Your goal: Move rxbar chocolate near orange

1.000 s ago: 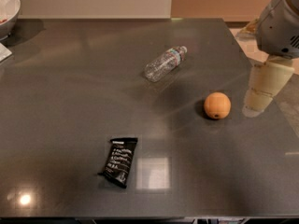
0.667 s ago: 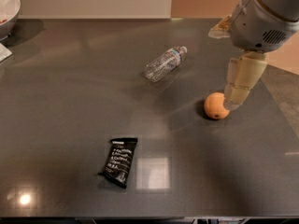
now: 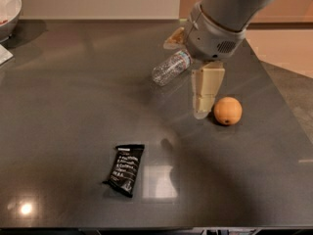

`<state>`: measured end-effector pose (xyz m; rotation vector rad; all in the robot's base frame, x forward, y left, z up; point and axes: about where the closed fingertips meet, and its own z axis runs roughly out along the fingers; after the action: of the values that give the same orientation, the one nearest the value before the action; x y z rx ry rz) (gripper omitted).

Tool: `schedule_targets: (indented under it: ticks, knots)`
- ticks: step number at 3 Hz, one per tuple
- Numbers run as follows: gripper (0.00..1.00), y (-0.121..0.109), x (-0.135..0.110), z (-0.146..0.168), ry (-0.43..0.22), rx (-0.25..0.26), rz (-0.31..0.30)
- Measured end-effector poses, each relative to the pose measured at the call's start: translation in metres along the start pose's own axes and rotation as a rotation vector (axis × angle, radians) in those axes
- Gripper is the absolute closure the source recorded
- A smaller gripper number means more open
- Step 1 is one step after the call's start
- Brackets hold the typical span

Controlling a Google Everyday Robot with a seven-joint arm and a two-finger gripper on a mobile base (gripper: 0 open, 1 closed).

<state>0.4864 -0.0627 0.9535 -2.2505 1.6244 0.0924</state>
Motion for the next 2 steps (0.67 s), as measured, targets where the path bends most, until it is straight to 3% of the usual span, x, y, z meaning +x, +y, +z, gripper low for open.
schedule_targets:
  ticks: [2]
  knots:
    - [0.0, 0.008, -0.043, 0.046, 0.017, -0.082, -0.285]
